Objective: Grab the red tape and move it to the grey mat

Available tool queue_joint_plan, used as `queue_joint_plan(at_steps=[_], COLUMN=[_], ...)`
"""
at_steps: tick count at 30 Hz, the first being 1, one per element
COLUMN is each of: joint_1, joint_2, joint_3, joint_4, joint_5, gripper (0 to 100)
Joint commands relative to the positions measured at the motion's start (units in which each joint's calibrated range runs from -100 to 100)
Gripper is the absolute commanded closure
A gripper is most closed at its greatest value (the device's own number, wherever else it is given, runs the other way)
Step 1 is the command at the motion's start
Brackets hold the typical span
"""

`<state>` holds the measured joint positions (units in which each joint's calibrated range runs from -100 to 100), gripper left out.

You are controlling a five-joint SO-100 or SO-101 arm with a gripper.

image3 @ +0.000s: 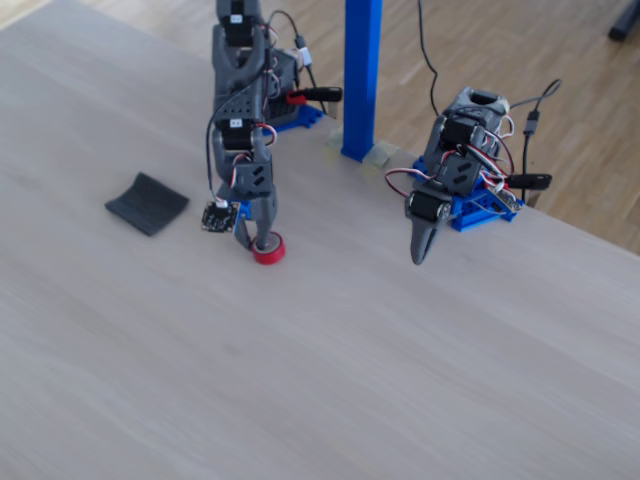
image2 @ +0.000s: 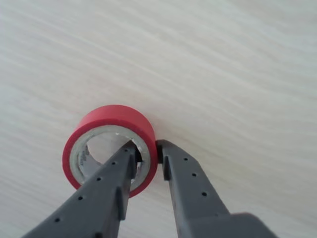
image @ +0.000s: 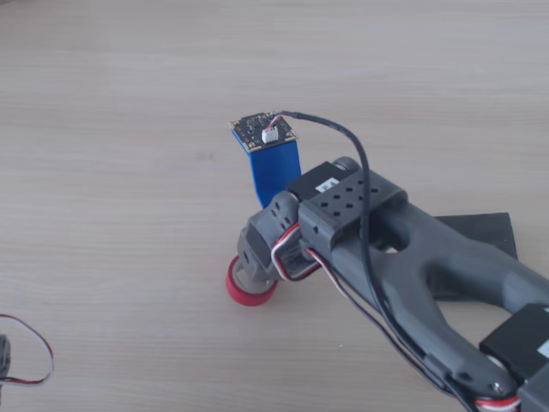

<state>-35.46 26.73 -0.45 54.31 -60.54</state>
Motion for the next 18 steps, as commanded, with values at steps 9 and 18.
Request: queue_joint_plan(at_steps=[9, 18], joint_1=[1.73, 9.4], joint_2=[-13.9, -24.94], joint_3=[-1.95, 4.11], joint_4=[0.4, 0.4], joint_5=[0.26, 0.31], gripper=[98, 98])
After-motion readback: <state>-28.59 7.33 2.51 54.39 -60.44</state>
